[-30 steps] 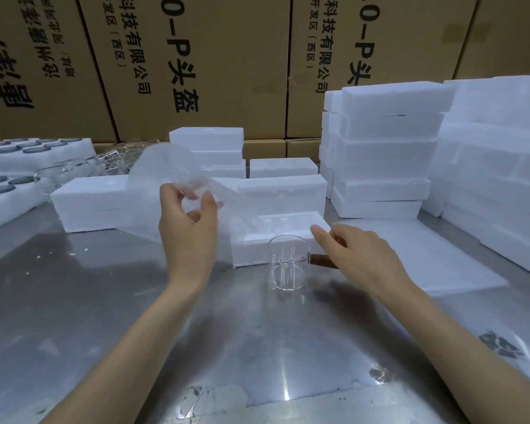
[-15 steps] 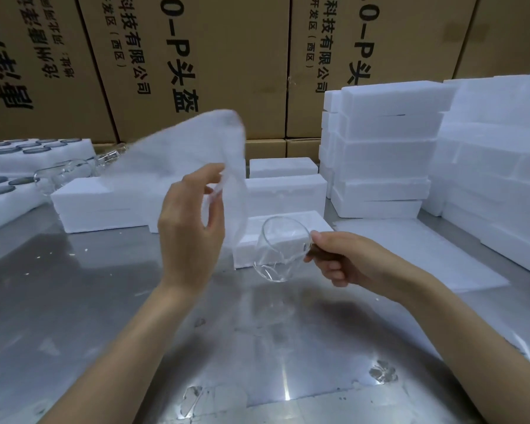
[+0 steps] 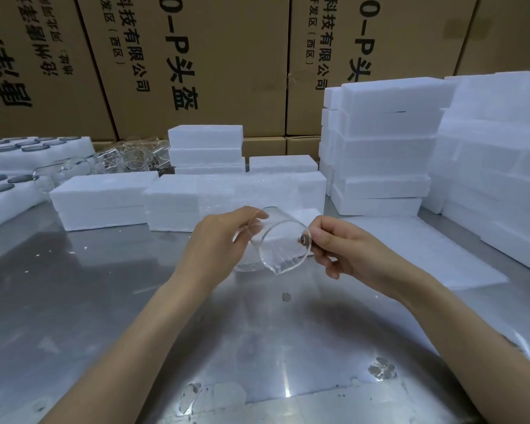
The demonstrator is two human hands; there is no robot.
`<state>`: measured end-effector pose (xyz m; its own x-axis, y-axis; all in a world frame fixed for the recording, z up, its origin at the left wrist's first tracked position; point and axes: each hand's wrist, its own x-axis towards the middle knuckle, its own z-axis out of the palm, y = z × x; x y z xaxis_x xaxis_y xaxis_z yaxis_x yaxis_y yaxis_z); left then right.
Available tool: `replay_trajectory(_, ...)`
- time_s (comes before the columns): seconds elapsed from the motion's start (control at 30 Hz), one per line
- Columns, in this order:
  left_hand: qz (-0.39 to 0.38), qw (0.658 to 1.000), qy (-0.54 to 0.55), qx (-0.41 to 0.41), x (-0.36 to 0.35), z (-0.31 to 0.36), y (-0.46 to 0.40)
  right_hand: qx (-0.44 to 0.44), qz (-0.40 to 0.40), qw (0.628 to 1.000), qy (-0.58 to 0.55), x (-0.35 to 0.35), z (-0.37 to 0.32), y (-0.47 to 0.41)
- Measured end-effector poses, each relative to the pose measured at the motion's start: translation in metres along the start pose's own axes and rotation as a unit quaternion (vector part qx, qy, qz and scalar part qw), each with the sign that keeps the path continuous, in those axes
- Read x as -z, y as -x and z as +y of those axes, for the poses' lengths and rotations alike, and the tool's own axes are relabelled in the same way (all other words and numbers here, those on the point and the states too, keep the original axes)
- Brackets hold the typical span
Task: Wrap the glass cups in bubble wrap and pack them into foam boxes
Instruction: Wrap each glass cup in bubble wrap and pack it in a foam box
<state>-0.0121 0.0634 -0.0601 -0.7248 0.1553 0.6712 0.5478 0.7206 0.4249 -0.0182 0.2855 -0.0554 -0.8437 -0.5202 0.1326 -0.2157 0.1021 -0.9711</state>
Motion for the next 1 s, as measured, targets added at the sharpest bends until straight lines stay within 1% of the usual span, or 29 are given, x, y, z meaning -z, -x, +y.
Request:
replay_trajectory(0.1, 0.066, 0.996, 0.049, 0.023, -0.001, 0.001, 0.0, 0.009, 0.05, 0.998, 0.041, -0.001, -0.001, -0.001)
replay_trajectory(0.17, 0.097, 0.99, 0.093, 0.052, -0.002, 0.002, -0.001, 0.018, 0.073, 0.995, 0.061, -0.003, -0.002, -0.001)
replay_trajectory(0.27, 0.134, 0.974, 0.155, 0.096, 0.0, 0.005, -0.003, 0.03, 0.089, 0.991, 0.095, -0.007, -0.004, -0.001)
replay_trajectory(0.33, 0.152, 0.97, 0.162, 0.1, 0.001, 0.007, -0.003, 0.037, 0.097, 0.989, 0.106, -0.01, -0.004, -0.002)
replay_trajectory(0.4, 0.159, 0.973, 0.148, 0.081, 0.0, 0.012, -0.002, 0.039, 0.109, 0.986, 0.118, -0.012, -0.004, -0.003)
replay_trajectory(0.5, 0.162, 0.98, 0.11, 0.015, -0.006, 0.02, 0.001, 0.041, 0.135, 0.983, 0.114, -0.016, -0.002, -0.005)
replay_trajectory(0.6, 0.171, 0.981, 0.087, -0.034, -0.008, 0.026, 0.002, 0.046, 0.175, 0.979, 0.099, -0.021, 0.003, -0.008)
replay_trajectory(0.73, 0.148, 0.984, 0.044, -0.094, -0.013, 0.031, 0.006, 0.072, 0.223, 0.967, 0.101, -0.029, 0.007, -0.01)
replay_trajectory(0.8, 0.139, 0.983, 0.029, -0.116, -0.017, 0.034, 0.007, 0.099, 0.231, 0.963, 0.095, -0.034, 0.009, -0.01)
replay_trajectory(0.9, 0.141, 0.978, 0.018, -0.154, -0.022, 0.038, 0.009, 0.126, 0.22, 0.965, 0.07, -0.043, 0.012, -0.01)
replay_trajectory(1.0, 0.143, 0.969, 0.027, -0.2, -0.026, 0.043, 0.013, 0.146, 0.222, 0.961, 0.08, -0.048, 0.014, -0.013)
